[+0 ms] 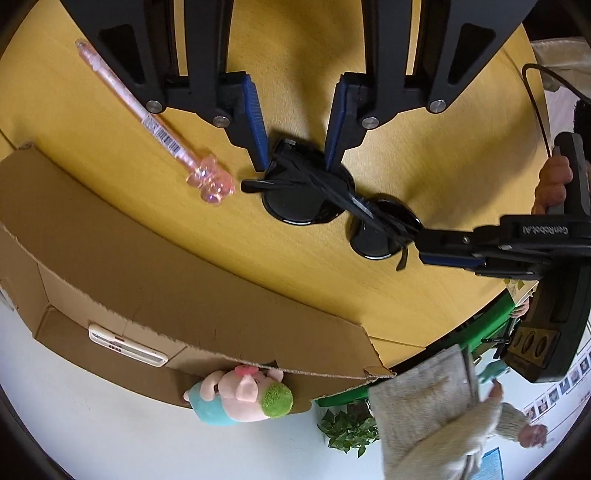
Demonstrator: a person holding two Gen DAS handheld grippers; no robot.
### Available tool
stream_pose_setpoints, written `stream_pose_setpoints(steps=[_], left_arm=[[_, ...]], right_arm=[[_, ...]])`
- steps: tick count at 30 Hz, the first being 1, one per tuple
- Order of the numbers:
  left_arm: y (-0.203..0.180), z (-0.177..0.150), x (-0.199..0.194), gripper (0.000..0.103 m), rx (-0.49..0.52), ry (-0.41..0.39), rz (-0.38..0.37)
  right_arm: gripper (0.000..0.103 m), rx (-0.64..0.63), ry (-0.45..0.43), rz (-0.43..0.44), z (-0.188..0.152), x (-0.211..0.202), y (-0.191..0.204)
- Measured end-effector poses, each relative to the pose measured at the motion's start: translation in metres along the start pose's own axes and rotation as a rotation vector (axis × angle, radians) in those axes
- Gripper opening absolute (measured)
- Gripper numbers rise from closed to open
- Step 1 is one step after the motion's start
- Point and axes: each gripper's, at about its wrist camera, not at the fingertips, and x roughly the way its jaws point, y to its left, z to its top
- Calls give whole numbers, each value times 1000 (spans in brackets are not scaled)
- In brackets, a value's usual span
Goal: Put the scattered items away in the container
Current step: 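Close both grippers on the arms of the black sunglasses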
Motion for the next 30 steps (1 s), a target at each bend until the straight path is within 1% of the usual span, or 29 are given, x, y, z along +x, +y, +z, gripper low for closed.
stream_pose_setpoints(steps=[3,11,13,18,19,20,22,26,30], left_arm=[[-5,1,3,27,27,1,-18],[-10,-3,10,27,48,12,-10],[-9,-2,11,27,50,16,-2],[-7,-3,10,26,73,20,-6],[-6,-3,10,22,80,19,-12],[-5,-3,9,14,86,18,-16],[-1,-2,11,8,99,28,-14],[8,0,15,8,99,52,-1],[9,2,12,8,104,30,-38]], right_arm=[[34,4,1,6,0,0,-1],[33,5,-12,13,4,-1,-2],[31,4,-17,20,4,-3,-2],[30,-21,-19,50,2,-9,3],[30,-28,-16,53,0,-10,4],[30,-35,-15,53,-1,-10,4],[30,-30,-16,50,-1,-10,-1],[31,-33,-29,58,5,-10,-8],[30,-65,-3,58,6,-1,-6]])
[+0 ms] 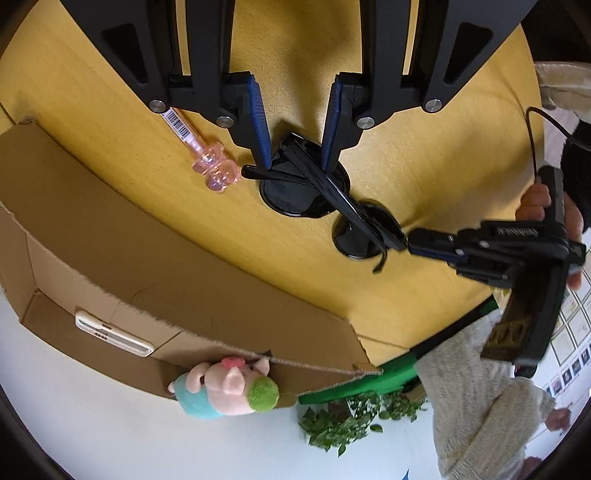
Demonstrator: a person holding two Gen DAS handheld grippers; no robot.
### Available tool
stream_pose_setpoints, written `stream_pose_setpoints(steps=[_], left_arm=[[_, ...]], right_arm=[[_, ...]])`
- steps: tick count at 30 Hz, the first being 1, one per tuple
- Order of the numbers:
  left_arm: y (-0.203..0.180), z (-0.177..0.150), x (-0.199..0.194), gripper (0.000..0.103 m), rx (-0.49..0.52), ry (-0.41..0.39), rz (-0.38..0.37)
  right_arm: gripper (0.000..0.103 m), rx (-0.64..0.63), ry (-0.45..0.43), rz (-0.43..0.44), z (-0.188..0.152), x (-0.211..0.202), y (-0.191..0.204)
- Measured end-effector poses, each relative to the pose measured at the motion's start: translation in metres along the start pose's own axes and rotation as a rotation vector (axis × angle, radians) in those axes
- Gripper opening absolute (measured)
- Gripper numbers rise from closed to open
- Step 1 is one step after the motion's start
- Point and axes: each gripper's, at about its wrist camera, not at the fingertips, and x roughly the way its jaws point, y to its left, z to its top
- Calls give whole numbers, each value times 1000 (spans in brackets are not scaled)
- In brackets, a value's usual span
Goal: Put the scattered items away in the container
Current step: 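Lift the sunglasses with both grippers and carry them into the box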
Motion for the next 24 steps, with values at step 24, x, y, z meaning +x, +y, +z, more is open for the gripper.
stream_pose_setpoints(steps=[24], left_arm=[[-23,14,5,4,417,21,-92]], right_arm=[[20,-116,13,107,9,-1,-9]])
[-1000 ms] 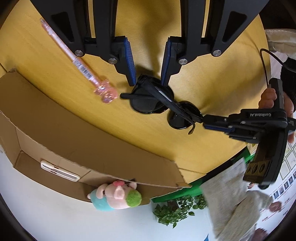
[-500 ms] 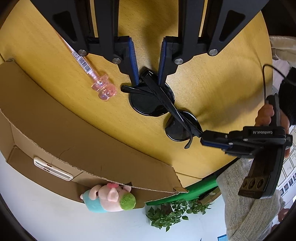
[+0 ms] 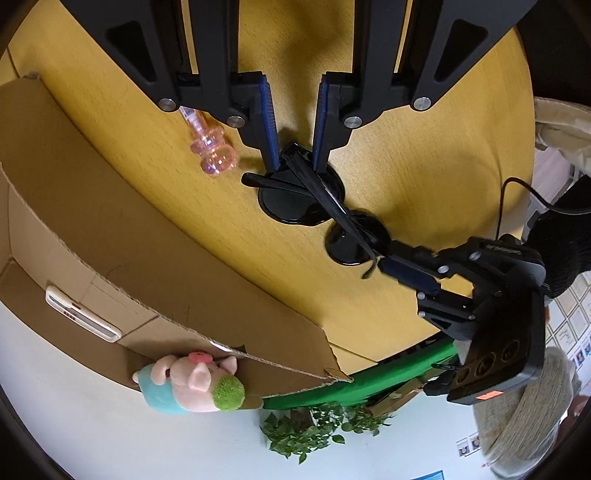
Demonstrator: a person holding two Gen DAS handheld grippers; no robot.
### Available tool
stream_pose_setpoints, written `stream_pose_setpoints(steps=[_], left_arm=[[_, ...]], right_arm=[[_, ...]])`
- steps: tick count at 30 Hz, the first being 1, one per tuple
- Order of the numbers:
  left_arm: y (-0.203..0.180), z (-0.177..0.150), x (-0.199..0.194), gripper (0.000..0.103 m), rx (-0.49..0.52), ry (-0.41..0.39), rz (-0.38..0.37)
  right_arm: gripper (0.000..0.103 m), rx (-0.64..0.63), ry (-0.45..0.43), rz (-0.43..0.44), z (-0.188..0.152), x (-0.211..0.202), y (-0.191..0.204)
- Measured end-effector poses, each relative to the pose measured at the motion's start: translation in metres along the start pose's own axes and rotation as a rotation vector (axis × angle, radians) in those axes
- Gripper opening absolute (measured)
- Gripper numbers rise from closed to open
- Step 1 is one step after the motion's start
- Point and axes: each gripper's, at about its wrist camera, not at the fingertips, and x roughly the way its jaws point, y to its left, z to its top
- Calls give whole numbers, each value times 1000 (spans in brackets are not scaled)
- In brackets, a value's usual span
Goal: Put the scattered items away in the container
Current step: 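Lift the sunglasses with both grippers and carry them into the box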
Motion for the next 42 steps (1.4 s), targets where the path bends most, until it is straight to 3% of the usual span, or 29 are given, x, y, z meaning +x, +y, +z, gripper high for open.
stream_pose_setpoints(steps=[13,15,17,19,23,27,29,30,36,42], left_arm=[[1,3,-9,1,5,-12,-6],[2,0,-5,8,4,2,-2],[1,-4,2,37,19,27,-2],[1,-6,7,50,25,34,0],[11,-5,10,50,1,26,-13],[7,-4,16,48,44,48,-7],[4,-3,18,22,67,53,9],[4,-3,18,20,68,51,14],[0,-3,14,19,76,56,10],[-5,8,-5,18,79,9,9]], right_arm=[[16,-22,-6,24,5,-8,5],[16,-22,8,22,2,-8,4],[16,-25,14,22,0,-8,4],[16,-27,22,23,-1,-8,4],[16,-22,27,22,-3,-7,2],[16,-22,29,20,-4,-8,0],[16,-24,30,21,-3,-8,1],[17,-25,29,21,-4,-8,1],[16,-36,38,26,-4,-9,2],[16,-43,15,29,4,-22,-1]])
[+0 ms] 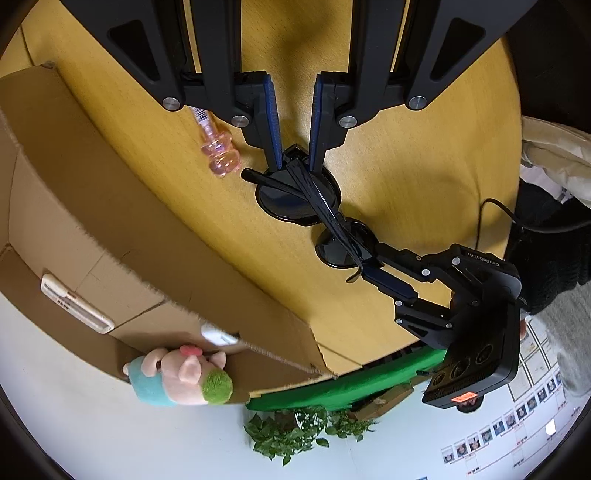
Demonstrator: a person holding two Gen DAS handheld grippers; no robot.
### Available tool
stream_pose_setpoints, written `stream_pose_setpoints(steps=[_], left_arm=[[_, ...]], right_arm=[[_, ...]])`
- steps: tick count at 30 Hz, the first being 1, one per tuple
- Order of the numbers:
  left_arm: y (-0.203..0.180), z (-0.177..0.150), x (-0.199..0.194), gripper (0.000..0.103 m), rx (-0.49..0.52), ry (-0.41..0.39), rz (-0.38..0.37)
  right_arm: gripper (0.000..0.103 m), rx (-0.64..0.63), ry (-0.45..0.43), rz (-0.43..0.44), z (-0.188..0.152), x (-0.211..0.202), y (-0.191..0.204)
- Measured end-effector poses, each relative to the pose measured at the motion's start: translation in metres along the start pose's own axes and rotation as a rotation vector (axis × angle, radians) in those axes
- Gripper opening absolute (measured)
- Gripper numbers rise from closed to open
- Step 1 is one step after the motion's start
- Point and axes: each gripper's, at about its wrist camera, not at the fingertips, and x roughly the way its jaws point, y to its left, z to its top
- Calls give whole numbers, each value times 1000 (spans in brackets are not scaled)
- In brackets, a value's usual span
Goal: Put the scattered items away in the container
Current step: 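Lift the sunglasses with both grippers and carry them into the box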
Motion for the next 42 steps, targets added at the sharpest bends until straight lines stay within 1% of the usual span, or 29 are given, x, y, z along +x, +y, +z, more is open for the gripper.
stream_pose_setpoints(steps=[3,4,10,18,22,27,30,34,38,42], left_arm=[[-4,11,-12,17,24,-22,-1],[-5,16,-16,17,32,-33,0],[-8,55,-44,16,92,-98,6],[-8,100,-64,15,164,-157,-1],[-4,129,-77,14,199,-197,-9],[5,168,-87,13,247,-231,-7],[15,190,-86,13,265,-244,-6],[22,214,-76,13,287,-236,3],[30,230,-63,13,297,-219,-1],[47,241,-37,13,302,-190,-9]], right_arm=[[16,-22,-11,-15,6,-12,0],[13,-28,-16,-17,8,-17,0],[13,-54,-60,-36,27,-50,-9],[13,-105,-87,-58,52,-90,-27],[13,-140,-98,-65,66,-115,-38],[13,-195,-106,-82,94,-141,-61],[13,-217,-111,-100,110,-152,-78],[13,-242,-107,-122,129,-156,-104],[13,-245,-84,-137,146,-148,-136],[13,-217,-59,-104,159,-130,-176]])
